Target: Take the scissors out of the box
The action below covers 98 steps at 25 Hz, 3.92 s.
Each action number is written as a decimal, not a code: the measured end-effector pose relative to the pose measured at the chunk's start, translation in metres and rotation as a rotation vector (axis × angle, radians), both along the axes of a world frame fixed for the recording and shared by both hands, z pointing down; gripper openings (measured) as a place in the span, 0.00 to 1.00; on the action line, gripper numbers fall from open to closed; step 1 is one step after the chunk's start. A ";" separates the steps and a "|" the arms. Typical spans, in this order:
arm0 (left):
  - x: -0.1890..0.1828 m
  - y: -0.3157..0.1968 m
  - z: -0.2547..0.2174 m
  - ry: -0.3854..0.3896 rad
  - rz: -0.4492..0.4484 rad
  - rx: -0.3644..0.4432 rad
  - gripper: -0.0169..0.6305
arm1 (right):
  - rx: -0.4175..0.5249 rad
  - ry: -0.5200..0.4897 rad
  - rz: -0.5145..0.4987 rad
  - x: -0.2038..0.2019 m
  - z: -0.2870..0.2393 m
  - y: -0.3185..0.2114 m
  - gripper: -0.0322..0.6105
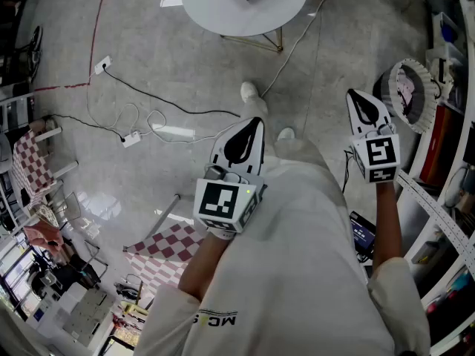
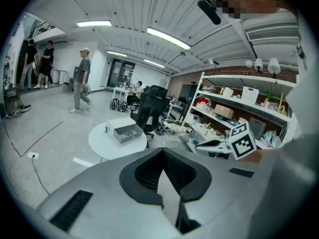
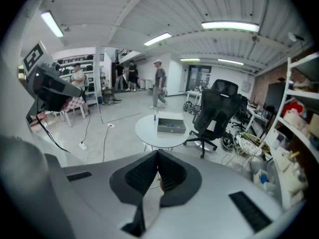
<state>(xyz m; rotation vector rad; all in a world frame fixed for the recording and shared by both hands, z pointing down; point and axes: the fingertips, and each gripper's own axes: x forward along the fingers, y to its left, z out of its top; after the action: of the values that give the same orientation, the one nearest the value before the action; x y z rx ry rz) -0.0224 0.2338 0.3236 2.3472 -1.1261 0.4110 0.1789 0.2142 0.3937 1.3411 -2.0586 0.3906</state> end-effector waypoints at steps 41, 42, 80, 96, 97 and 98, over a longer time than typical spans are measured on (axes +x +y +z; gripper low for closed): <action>-0.007 -0.225 -0.017 0.064 0.036 0.063 0.04 | 0.127 -0.060 -0.002 -0.060 -0.075 -0.190 0.24; -0.011 -0.241 -0.016 0.062 0.042 0.060 0.04 | 0.119 -0.054 -0.001 -0.063 -0.072 -0.207 0.24; -0.020 -0.391 0.113 0.004 -0.151 -0.168 0.04 | -0.182 0.311 -0.665 -0.089 0.149 -0.444 0.28; -0.008 -0.399 0.161 0.016 -0.225 -0.249 0.04 | -0.365 0.470 -0.887 -0.085 0.254 -0.463 0.28; -0.008 -0.400 0.162 0.021 -0.236 -0.253 0.04 | -0.375 0.478 -0.896 -0.085 0.257 -0.463 0.28; -0.008 -0.401 0.163 0.028 -0.248 -0.259 0.04 | -0.379 0.491 -0.904 -0.085 0.261 -0.464 0.28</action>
<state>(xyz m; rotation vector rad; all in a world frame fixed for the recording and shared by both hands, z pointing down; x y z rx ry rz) -0.0301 -0.1669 0.4865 1.9575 -1.2512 0.4054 0.0939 -0.2500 0.6545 0.1747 -1.8139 0.0258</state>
